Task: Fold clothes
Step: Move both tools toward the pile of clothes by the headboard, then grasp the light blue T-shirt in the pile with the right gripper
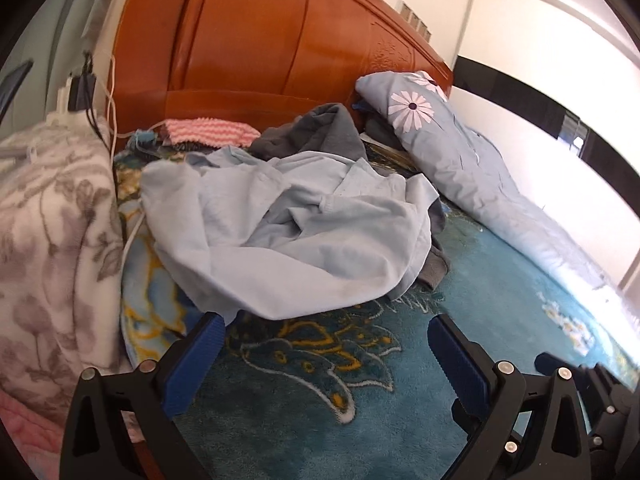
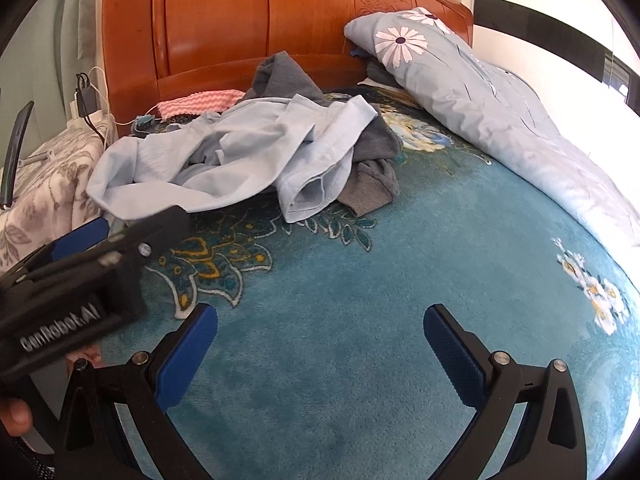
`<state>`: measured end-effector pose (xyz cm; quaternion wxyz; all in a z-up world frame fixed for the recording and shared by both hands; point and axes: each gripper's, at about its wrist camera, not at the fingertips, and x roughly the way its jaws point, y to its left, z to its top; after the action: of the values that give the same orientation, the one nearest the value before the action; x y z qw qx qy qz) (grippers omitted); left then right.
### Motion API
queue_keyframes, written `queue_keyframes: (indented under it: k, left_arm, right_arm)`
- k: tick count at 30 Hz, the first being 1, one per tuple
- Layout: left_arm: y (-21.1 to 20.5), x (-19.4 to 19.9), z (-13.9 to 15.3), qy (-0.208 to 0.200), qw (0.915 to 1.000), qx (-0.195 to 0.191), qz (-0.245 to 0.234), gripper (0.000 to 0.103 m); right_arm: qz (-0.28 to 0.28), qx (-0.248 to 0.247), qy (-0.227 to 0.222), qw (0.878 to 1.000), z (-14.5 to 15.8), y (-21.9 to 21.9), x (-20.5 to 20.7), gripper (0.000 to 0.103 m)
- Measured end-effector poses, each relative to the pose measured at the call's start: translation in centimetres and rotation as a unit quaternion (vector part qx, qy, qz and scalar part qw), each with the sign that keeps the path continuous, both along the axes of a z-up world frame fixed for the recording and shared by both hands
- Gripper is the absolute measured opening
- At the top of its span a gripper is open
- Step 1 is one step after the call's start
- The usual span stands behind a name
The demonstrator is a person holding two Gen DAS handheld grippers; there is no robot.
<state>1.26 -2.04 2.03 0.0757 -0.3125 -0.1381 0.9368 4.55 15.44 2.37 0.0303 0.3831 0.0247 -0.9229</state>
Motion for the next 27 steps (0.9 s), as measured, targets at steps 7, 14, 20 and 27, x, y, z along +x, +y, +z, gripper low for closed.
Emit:
queue_keyframes:
  k: [7, 14, 20, 27]
  left_arm:
    - [-0.8, -0.2, -0.5, -0.014, 0.9995, 0.027, 0.005, 0.103]
    - [-0.8, -0.2, -0.6, -0.019, 0.9994, 0.031, 0.000, 0.103]
    - [-1.3, -0.1, -0.6, -0.022, 0.9991, 0.036, 0.008, 0.103]
    - [-3.3, 1.0, 0.4, 0.004, 0.9964, 0.035, 0.077, 0.103]
  right_arm:
    - [-0.011, -0.006, -0.004, 1.000, 0.1, 0.4, 0.1, 0.103]
    - [-0.013, -0.020, -0.019, 1.000, 0.2, 0.8, 0.2, 0.103]
    - [-0.042, -0.020, 0.000, 0.999, 1.0, 1.8, 0.9, 0.103]
    - [-0.044, 0.039, 0.135, 0.989, 5.3, 1.4, 2.3, 0.103]
